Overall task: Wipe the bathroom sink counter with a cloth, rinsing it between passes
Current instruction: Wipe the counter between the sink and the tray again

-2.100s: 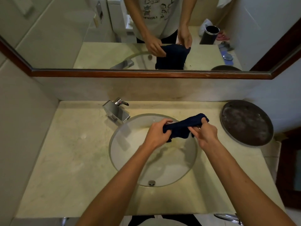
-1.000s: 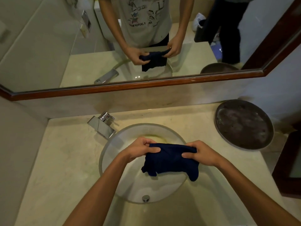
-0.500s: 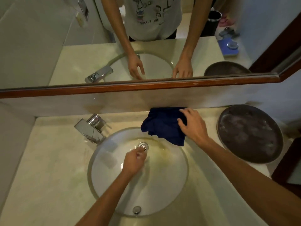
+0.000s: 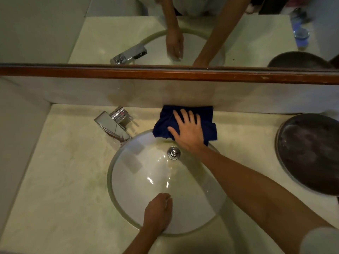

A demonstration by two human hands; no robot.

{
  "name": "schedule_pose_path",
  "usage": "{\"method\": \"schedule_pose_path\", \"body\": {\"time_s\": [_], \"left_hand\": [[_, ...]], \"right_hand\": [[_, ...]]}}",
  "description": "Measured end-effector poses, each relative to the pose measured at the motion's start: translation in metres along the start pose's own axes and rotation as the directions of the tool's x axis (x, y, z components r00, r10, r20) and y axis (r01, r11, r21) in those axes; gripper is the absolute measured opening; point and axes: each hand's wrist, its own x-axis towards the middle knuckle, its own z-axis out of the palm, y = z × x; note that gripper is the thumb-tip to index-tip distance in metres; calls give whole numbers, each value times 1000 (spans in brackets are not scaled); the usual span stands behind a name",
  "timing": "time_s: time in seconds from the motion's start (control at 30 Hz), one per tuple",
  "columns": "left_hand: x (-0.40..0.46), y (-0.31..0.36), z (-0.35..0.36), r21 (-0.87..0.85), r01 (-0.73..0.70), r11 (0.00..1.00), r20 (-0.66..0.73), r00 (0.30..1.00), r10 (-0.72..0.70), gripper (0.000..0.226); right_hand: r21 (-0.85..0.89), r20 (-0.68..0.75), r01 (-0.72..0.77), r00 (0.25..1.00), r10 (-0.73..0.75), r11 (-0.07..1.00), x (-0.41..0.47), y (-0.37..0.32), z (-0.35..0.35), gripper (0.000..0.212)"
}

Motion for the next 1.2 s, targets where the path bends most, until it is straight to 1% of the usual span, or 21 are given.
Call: {"method": "schedule_pose_path", "body": {"time_s": [0.1,0.17,0.23,0.37,0.47,0.57,0.63,0.67,0.8,0.87,1.0,1.1,1.2], "left_hand": [[-5,-4,4,91,-25,996,8,1000,24,27],[-10,-7,9,110,-40,993,16,999,39,29],[-15,-8,11,111,-49,993,-14,999,51,30],[-19,-7,12,95,-39,995,-79,996,47,27],[-22,-1,9,103,-43,994,-125,991,56,25],[-26,1,9,97,-59,993,-171,982,75,25],[-28,0,10,92,-66,994,-201,976,83,25],[-29,0,10,94,-70,993,-213,973,89,25],[-30,2,10,102,-57,993,-245,966,80,25],[-28,2,9,97,-37,995,-255,965,61,25],[-27,0,10,114,-18,993,-244,969,46,25],[-28,1,10,108,-19,994,-247,968,45,27],[-28,2,10,123,-36,992,-244,968,65,26]], "right_hand": [[14,-6,55,998,-54,998,-1,9,5,68],[21,-3,113,994,-113,993,-5,28,5,67],[27,3,134,991,-134,991,-9,50,2,67],[60,-10,119,993,-118,991,-29,112,-7,65],[35,3,86,996,-86,996,-45,150,-14,65],[19,2,17,1000,-17,1000,-53,147,-13,67],[19,-1,-32,999,32,999,-52,129,-11,68],[26,2,-30,1000,30,999,-48,117,-9,69],[2,23,108,994,-108,994,-21,67,-3,70],[4,12,160,987,-160,987,-14,62,-1,70],[19,-2,224,975,-224,974,-17,85,1,71],[58,-16,151,989,-150,987,-31,111,-4,70],[57,-27,63,998,-62,996,-53,159,-11,68]]}}
